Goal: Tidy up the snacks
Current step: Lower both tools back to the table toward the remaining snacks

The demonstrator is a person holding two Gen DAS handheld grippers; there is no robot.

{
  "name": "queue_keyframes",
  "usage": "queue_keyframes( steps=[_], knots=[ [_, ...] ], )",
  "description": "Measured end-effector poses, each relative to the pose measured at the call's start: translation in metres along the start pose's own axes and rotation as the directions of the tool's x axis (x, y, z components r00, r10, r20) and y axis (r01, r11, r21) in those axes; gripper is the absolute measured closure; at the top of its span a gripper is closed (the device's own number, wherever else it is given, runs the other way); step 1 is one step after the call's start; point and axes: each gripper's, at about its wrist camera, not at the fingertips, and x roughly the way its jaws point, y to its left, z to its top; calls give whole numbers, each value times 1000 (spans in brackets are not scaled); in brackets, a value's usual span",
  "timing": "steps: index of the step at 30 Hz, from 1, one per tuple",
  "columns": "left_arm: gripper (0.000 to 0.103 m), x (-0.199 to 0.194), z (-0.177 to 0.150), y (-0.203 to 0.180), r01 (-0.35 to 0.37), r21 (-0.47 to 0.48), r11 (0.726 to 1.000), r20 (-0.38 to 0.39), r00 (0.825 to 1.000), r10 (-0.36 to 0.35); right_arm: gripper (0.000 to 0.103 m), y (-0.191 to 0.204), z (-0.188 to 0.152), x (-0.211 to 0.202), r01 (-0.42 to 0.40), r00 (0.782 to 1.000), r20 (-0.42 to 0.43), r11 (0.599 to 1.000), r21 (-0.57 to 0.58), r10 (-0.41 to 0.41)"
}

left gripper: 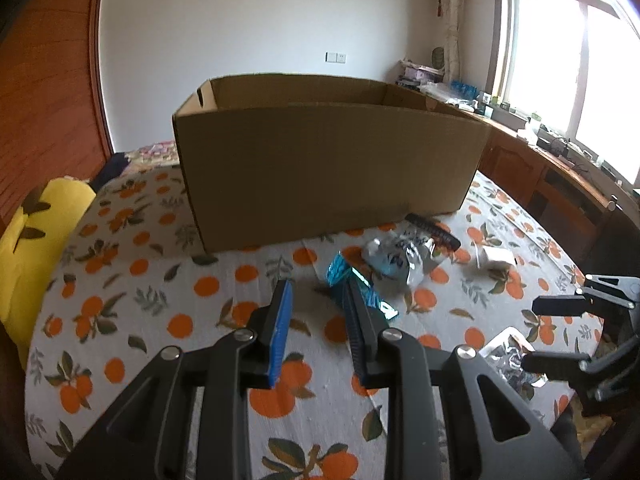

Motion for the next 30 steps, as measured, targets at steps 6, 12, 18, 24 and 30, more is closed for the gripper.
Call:
queue_keyframes(
  steps=[6,12,18,24,30],
  knots=[
    [77,0,-8,-1,0,-9,1000,-9,1000,0,36,8,-12,-5,-23,1000,-9,1000,-10,23],
    [77,3,-14,-3,-8,3,1000,-22,1000,8,35,9,-26,-4,-9,999,-50,999,-36,7],
    [77,8,-17,-7,-23,26,999,-36,999,24,35,13,-25,5,21,998,-56,997,-76,-25],
    [77,12,-19,-10,-33,40,999,-52,998,35,34,12,-16,18,22,999,-47,997,-74,-26],
    [77,14,-19,-11,-40,48,998,-58,997,43,34,7,-5,30,4,999,-45,999,-50,-7]
  ],
)
